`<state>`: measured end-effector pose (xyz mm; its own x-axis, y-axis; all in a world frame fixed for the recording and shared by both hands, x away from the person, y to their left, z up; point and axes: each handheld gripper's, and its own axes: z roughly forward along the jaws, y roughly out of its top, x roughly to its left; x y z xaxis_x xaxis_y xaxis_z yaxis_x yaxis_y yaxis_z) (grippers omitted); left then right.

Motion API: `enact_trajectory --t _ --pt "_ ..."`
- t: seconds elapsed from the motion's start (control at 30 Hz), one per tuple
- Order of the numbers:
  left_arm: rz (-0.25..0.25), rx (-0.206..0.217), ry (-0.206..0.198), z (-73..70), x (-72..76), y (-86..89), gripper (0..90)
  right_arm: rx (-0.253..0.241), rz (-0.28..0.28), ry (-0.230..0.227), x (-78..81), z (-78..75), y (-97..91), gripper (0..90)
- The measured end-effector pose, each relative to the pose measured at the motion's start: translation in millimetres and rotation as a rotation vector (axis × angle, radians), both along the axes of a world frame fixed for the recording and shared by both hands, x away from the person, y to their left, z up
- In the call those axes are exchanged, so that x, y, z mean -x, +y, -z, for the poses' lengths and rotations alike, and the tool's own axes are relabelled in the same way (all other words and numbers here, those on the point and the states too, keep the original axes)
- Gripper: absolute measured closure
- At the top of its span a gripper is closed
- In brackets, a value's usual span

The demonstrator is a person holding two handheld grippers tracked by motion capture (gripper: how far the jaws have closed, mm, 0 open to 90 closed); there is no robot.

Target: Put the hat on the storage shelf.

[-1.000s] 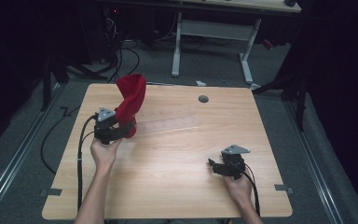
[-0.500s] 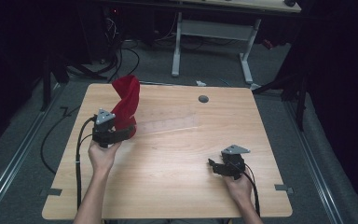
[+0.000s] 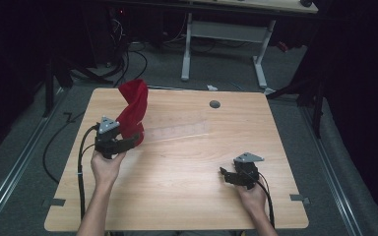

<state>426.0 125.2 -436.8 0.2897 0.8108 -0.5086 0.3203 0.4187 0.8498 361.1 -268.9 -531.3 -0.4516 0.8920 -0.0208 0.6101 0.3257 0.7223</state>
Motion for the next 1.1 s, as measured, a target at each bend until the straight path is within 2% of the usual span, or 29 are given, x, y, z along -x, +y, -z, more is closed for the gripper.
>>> enact_trajectory --t 0.27,0.6,0.83,1.1 --pt "-0.026 -0.022 0.009 -4.2 6.9 -0.8 34.5 -0.001 0.002 0.002 0.2 0.0 0.2 32.5" --pt "-0.045 0.028 0.001 -10.2 17.5 7.8 35.4 0.000 0.000 0.000 0.0 0.0 0.1 32.4" --pt "-0.042 0.020 -0.009 -10.7 28.8 10.1 35.2 0.000 0.000 0.000 0.0 0.0 0.0 32.4" --pt "-0.042 0.042 -0.019 -11.4 41.7 13.1 35.3 0.000 -0.001 0.000 0.0 0.0 0.0 32.3"
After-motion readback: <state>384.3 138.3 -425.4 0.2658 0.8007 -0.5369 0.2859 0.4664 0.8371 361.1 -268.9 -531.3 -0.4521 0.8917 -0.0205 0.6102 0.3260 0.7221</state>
